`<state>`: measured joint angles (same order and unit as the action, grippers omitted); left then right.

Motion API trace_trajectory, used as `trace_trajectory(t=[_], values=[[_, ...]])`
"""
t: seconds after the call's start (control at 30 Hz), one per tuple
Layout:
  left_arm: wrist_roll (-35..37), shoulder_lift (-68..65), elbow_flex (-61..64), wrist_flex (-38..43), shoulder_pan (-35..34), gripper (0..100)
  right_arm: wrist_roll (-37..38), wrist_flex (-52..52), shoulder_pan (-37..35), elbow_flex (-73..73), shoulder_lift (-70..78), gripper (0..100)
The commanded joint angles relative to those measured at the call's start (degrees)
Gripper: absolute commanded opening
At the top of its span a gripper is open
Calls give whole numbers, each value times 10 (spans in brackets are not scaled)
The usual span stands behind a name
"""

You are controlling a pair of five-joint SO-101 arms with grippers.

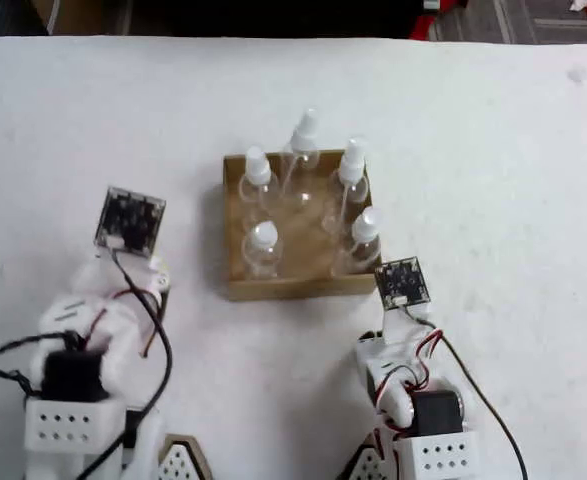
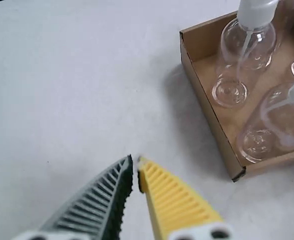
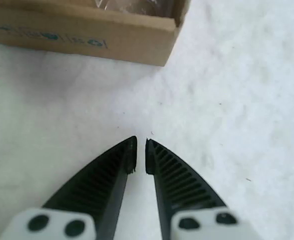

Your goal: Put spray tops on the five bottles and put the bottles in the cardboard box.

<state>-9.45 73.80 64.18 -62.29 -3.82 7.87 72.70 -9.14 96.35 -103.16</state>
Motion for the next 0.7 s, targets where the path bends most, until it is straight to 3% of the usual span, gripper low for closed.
trace_trajectory(t=[0.0,0.37,0.67], values=[[9,59,74,62,8,22,5,2,6,5,-3,21],[10,137,229,159,5,24,5,2,6,5,-3,21],[10,206,231,50,-3,24,5,2,6,5,-3,21]])
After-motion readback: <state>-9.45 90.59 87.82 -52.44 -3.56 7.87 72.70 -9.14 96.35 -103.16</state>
